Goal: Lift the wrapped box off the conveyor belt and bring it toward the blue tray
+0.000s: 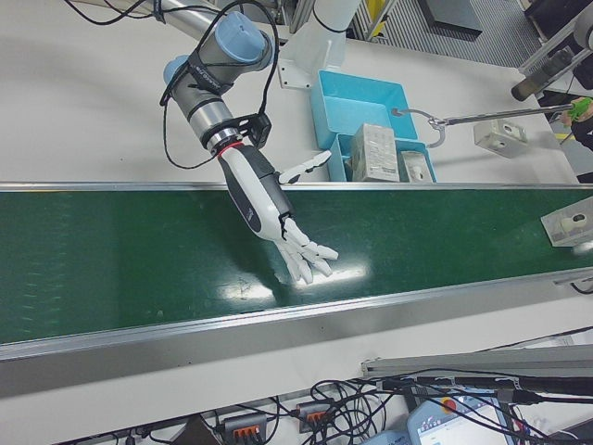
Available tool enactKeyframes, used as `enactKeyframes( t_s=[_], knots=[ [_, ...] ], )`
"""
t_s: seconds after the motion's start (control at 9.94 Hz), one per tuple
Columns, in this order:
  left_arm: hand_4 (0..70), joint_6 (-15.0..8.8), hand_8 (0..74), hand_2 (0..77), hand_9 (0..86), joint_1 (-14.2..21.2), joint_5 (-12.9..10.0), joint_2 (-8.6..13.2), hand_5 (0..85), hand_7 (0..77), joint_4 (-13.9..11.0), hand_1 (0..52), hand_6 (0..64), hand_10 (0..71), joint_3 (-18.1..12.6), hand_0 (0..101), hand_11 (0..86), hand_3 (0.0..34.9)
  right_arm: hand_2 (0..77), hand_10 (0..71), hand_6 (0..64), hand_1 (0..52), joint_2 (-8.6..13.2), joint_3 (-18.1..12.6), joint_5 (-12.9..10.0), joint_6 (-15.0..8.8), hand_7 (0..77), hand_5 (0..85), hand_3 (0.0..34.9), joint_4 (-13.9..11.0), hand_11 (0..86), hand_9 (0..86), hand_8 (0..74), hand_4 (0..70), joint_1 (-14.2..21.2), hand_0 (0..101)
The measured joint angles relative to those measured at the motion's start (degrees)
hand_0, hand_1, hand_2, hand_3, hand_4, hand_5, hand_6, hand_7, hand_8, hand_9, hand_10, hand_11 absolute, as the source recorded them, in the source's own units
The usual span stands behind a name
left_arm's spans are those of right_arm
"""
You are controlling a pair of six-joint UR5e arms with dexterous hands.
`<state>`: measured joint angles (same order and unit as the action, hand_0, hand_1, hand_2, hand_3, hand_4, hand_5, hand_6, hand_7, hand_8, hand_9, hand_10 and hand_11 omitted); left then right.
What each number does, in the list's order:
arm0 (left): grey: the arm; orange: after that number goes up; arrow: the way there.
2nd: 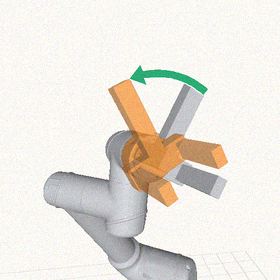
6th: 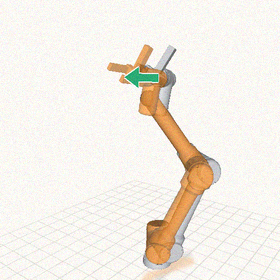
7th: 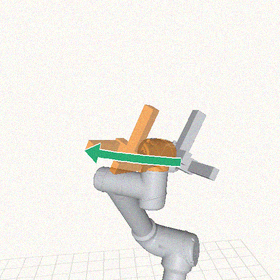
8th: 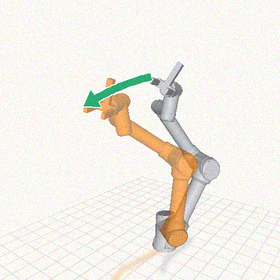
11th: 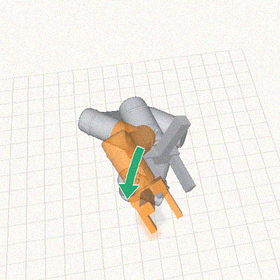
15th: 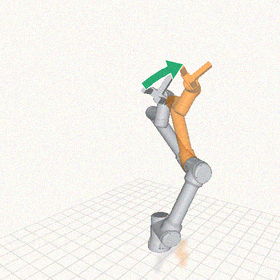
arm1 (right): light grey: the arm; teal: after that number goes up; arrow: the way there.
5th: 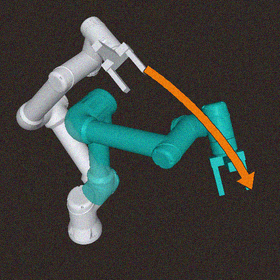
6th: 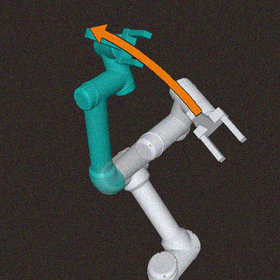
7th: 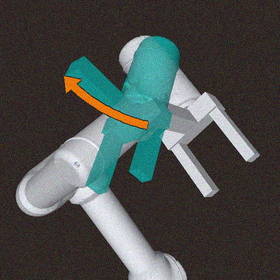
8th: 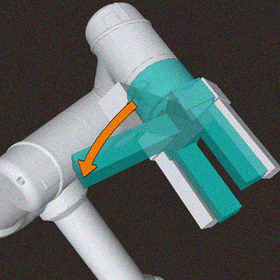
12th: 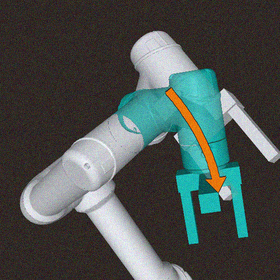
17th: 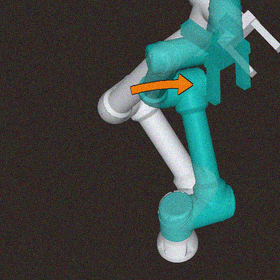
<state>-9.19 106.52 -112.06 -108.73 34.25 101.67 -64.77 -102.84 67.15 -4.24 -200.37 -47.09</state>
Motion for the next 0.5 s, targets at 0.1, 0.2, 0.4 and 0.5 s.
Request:
enactKeyframes(
  t_s=[0.1, 0.2, 0.4, 0.5],
  knots=[
    [0.0, 0.0, 0.5, 1.1, 0.0, 0.0, 0.0, 0.0, 1.1, 0.5, 0.0, 0.0, 0.5, 0.5, 0.0, 0, 0.5, 0.0, 3.3, 0.0, 2.2, 11.5, 0.0, 0.0, 0.0, 0.0, 2.2, 17.5, 0.0, 0.0, 0.5, 3.3, 1.1, 8.7, 0.0, 47],
    [0.0, 0.0, 0.5, 1.1, 0.0, 0.0, 0.0, 0.0, 1.1, 0.5, 0.0, 0.0, 0.5, 0.0, 0.0, 0, 0.5, 0.0, 3.8, 0.0, 2.2, 11.5, 0.0, 0.0, 0.0, 0.0, 1.6, 17.5, 0.0, 0.0, 1.1, 3.3, 1.1, 8.7, 0.0, 47],
    [0.0, 0.0, 0.5, 1.1, 0.0, 0.0, 0.0, 0.0, 1.1, 0.5, 0.0, 0.0, 0.5, 0.5, 0.0, 0, 0.5, 0.0, 2.7, 0.0, 2.2, 10.9, 0.0, 0.0, 0.0, -0.1, 2.2, 17.5, 0.0, 0.0, 1.1, 3.3, 1.1, 8.7, 0.0, 46],
    [0.0, 0.0, 0.5, 1.1, 0.0, 0.0, 0.0, 0.0, 1.1, 0.5, 0.0, 0.0, 0.5, 0.5, 0.0, 0, 0.5, 0.0, 2.7, 0.0, 2.2, 10.9, 0.0, 0.0, 0.0, -0.1, 2.2, 17.5, 0.0, 0.0, 0.5, 3.3, 1.1, 8.7, 0.1, 46]
  ],
)
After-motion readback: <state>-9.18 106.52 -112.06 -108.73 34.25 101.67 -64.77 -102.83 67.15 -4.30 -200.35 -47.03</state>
